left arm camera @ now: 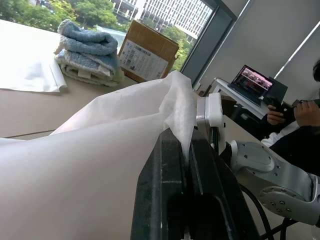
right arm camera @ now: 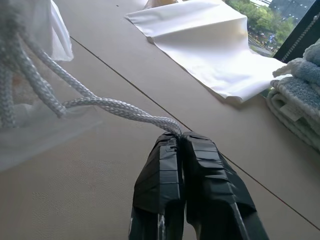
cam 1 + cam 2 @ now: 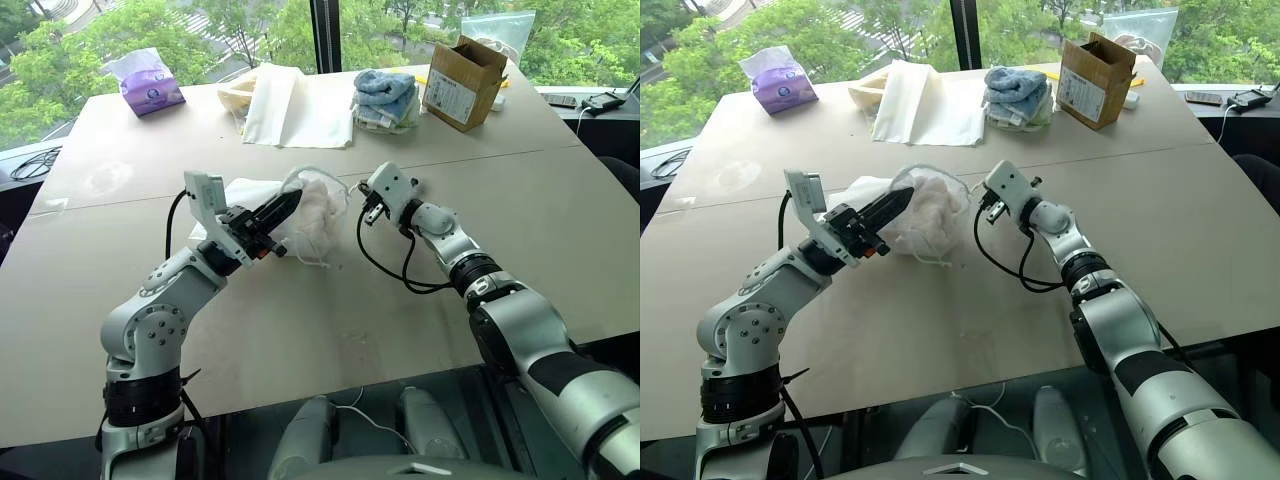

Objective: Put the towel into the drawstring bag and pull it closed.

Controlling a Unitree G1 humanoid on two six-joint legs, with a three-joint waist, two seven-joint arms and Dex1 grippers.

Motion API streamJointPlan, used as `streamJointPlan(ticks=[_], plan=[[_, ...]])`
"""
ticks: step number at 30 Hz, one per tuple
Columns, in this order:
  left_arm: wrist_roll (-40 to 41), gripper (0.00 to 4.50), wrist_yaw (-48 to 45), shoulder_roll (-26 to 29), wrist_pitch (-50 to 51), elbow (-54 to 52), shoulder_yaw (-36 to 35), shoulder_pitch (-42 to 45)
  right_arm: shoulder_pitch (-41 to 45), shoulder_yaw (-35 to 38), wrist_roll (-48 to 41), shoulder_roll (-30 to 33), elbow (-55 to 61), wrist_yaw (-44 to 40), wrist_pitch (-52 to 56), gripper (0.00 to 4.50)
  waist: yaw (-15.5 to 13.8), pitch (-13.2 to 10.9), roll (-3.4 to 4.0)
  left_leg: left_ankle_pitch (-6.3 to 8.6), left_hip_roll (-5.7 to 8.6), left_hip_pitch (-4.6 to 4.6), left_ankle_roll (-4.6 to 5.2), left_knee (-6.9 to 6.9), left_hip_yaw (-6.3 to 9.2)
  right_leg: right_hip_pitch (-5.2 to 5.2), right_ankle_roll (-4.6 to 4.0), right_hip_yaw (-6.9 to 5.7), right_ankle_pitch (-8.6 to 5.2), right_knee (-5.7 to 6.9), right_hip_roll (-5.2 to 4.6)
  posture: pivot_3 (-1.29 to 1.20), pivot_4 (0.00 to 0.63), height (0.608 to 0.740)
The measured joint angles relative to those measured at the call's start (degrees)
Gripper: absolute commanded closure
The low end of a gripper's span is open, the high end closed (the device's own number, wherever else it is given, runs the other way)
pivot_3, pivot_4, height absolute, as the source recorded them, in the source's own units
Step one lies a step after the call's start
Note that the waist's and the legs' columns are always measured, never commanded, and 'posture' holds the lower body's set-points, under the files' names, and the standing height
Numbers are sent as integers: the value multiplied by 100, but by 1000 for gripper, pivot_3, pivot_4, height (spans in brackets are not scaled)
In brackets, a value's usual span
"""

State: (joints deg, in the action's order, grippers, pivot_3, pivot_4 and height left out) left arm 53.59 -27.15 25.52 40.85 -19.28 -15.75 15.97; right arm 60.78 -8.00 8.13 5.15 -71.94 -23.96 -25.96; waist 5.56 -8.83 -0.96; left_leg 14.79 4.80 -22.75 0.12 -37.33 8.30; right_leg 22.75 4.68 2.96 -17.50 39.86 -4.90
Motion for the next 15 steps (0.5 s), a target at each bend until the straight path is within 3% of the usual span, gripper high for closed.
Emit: streamJointPlan(ticks=[10, 15], plan=[[16, 4500, 8, 132, 8, 4, -4, 0, -92, 85, 58, 90, 83, 404, -153, 4480, 0, 0, 0, 0, 0, 0, 0, 0, 0, 0, 0, 0, 0, 0, 0, 0, 150, 740], [1, 4500, 183, 100, 7, 50, 2, 21, -580, 300, -154, 211, 1027, 483, -182, 4480, -2, 0, 0, 0, 0, 0, 0, -1, 0, 0, 0, 0, 0, 2, -1, 0, 150, 740]])
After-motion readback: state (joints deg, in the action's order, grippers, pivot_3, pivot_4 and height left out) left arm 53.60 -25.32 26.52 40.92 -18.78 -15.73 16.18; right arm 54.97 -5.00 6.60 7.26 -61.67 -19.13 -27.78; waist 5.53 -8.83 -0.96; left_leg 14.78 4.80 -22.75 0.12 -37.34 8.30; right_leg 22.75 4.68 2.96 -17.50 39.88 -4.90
